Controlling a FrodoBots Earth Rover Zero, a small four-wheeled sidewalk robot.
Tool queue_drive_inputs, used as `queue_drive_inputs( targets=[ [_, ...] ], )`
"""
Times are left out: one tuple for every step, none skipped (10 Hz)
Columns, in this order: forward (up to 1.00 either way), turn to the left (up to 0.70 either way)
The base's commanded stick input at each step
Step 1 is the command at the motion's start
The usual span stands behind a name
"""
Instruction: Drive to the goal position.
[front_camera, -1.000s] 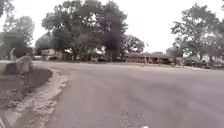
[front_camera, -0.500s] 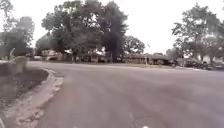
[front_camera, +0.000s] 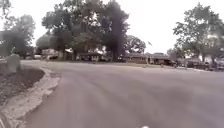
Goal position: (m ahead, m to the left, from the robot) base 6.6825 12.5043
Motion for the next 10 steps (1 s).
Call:
queue_drive_inputs(
  targets=[
    [0.70,0.00],
    [0.70,0.00],
    [0.70,0.00],
    [0.70,0.00],
    [0.70,0.00],
    [0.70,0.22],
    [0.70,0.35],
    [0.70,0.35],
    [0.70,0.35],
    [0.70,0.35]
  ],
)
